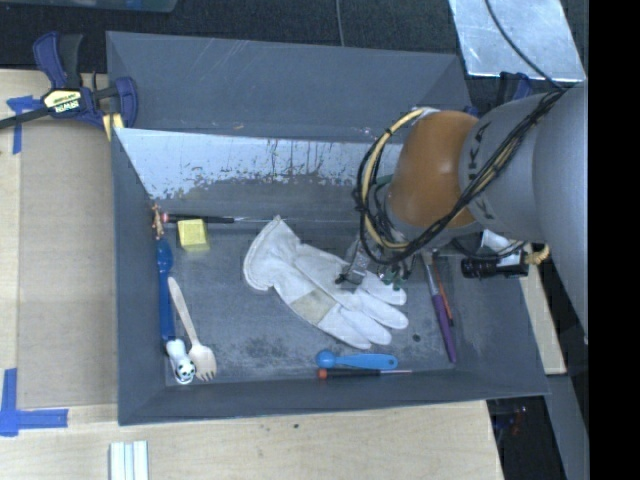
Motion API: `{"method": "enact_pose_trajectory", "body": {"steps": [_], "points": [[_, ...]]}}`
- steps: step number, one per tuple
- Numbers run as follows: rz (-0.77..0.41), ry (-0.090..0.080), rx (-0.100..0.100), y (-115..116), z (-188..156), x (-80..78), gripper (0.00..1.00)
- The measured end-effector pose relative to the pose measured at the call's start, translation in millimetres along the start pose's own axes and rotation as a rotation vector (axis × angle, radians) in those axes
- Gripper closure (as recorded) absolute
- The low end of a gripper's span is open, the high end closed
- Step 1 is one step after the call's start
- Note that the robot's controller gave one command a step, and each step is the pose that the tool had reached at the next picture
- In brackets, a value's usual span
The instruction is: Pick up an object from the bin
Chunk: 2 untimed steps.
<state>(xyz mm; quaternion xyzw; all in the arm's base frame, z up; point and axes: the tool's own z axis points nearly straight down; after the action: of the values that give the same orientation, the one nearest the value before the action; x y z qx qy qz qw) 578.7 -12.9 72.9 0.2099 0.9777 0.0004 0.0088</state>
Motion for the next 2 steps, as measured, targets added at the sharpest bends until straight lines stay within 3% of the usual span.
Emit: {"method": "enact_pose_trajectory", "body": {"steps": [2], "points": [[-0.003, 0.003, 0.002, -1.0, -44.3, 0.3, 1.0]]}}
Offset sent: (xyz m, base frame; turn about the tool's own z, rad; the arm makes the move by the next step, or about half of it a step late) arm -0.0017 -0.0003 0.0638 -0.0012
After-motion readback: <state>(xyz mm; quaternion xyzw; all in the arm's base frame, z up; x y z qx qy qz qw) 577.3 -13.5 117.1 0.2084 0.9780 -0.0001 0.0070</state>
